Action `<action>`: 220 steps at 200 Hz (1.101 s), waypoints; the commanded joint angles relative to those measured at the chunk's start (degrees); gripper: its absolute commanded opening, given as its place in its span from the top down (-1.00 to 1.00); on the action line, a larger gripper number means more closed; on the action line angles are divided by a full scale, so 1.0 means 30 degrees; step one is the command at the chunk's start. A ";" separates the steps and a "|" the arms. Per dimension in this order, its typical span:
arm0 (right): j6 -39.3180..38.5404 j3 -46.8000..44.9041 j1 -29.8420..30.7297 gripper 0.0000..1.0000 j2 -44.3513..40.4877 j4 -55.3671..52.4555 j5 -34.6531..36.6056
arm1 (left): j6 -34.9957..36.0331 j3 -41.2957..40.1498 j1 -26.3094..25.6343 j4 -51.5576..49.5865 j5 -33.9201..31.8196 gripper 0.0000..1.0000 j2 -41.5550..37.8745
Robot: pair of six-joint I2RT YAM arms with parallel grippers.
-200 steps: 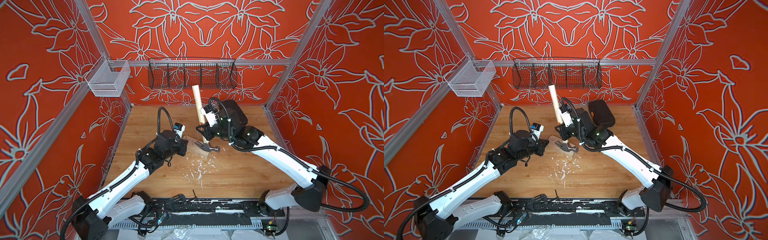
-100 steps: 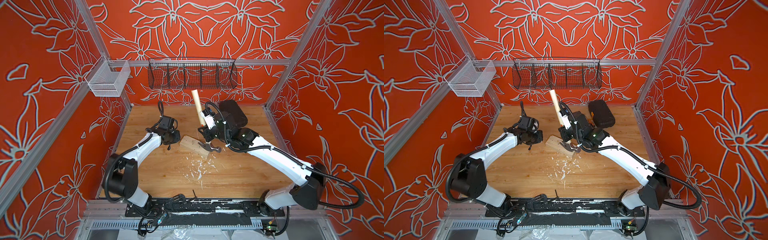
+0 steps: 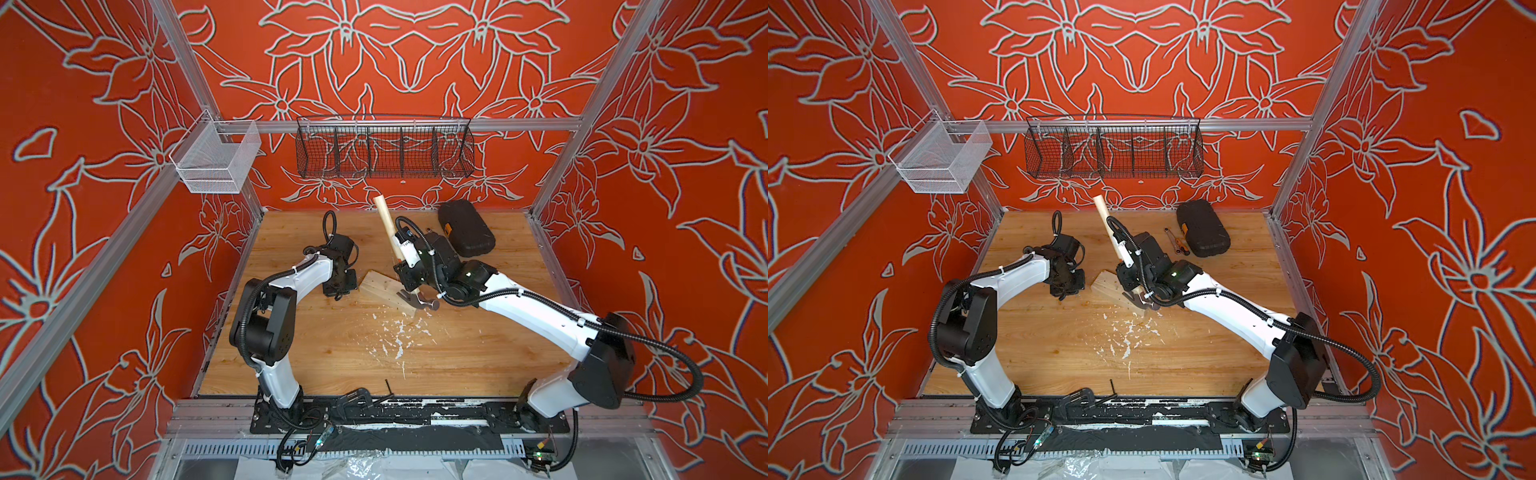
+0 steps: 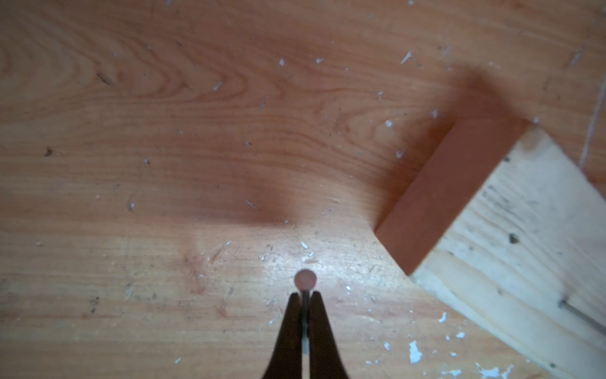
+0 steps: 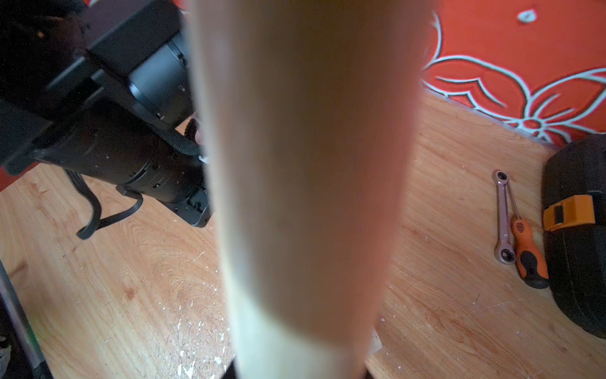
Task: Use a claw hammer to pull out a nail
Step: Place the nail at the center of the board.
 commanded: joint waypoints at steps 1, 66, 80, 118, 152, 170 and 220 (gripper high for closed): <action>-0.0282 0.0033 0.0092 1.00 0.0099 0.2336 0.0176 | 0.0629 0.0403 0.0067 -0.0910 -0.0509 0.96 0.0886; -0.0028 0.0152 0.0329 1.00 0.0482 0.2525 0.0022 | 0.0609 0.0172 0.0074 -0.0694 -0.0793 0.85 0.1712; -0.0003 0.0113 0.0349 1.00 0.0527 0.2590 0.0066 | 0.0599 0.0114 0.0074 -0.0708 -0.0991 0.72 0.1692; 0.0001 0.0159 0.0414 1.00 0.0741 0.2630 -0.0040 | 0.0564 -0.0003 0.0074 -0.0709 -0.0948 0.53 0.1433; -0.0225 0.0407 0.0567 1.00 0.1058 0.2495 -0.0309 | 0.0389 0.0054 0.0074 -0.0771 -0.0521 0.53 0.0559; -0.0321 0.0521 0.0624 1.00 0.1389 0.2561 -0.0192 | 0.0251 0.0166 0.0089 -0.0712 0.0103 0.53 -0.0258; -0.0472 -0.0317 0.0657 1.00 0.2151 0.4538 0.0213 | -0.0218 0.0356 0.0073 -0.0589 0.1168 0.53 -0.1910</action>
